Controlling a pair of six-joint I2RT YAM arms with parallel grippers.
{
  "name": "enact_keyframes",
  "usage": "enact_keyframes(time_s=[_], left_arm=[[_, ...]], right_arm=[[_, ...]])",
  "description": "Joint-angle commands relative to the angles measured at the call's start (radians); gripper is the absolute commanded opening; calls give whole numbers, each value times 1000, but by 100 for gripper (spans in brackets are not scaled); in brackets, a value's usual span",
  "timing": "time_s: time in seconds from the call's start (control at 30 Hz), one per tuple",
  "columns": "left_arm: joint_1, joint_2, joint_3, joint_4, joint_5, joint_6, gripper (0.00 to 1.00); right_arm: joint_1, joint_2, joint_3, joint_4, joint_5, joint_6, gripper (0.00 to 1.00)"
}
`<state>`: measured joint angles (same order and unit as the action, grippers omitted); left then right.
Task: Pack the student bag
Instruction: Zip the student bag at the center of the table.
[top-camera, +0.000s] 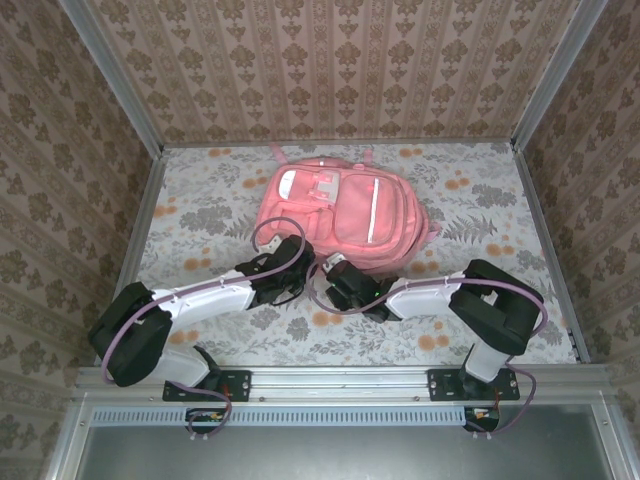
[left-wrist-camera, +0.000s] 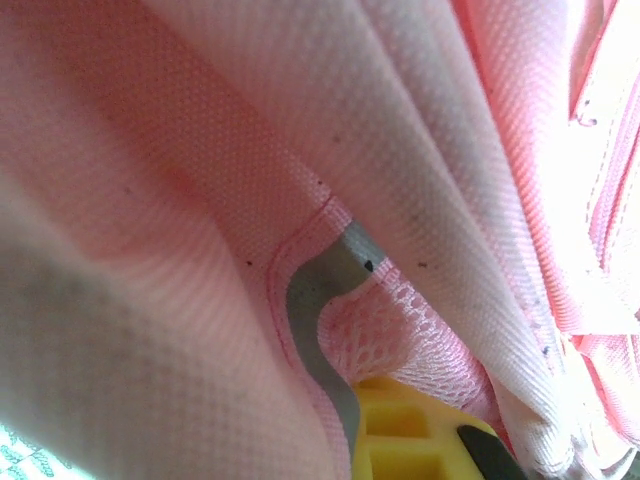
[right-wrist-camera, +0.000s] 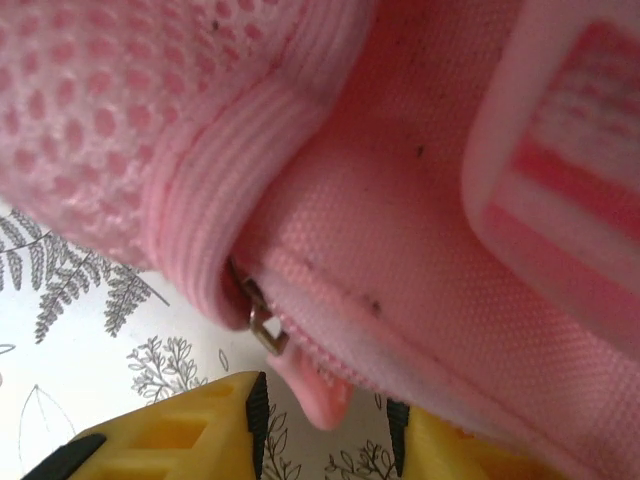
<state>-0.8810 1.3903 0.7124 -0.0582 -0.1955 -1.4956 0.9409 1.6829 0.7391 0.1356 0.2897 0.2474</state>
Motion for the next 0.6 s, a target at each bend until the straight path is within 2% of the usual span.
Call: enact_keyframes(time_s=[0.0, 0.1, 0.23, 0.27, 0.43, 0.57], left_arm=[[0, -4, 37, -46, -9, 11, 4], [0, -4, 38, -49, -7, 8, 4], [0, -7, 41, -59, -8, 10, 4], [-1, -9, 39, -62, -9, 11, 4], [18, -42, 20, -85, -22, 21, 3], [73, -101, 2, -153, -28, 51, 0]], right_arm=[[1, 22, 47, 88, 46, -33, 37], [1, 29, 61, 99, 47, -39, 34], [2, 23, 71, 93, 37, -36, 3], [4, 13, 69, 83, 39, -32, 0], [1, -75, 27, 39, 70, -17, 0], [-3, -150, -25, -7, 83, -1, 0]])
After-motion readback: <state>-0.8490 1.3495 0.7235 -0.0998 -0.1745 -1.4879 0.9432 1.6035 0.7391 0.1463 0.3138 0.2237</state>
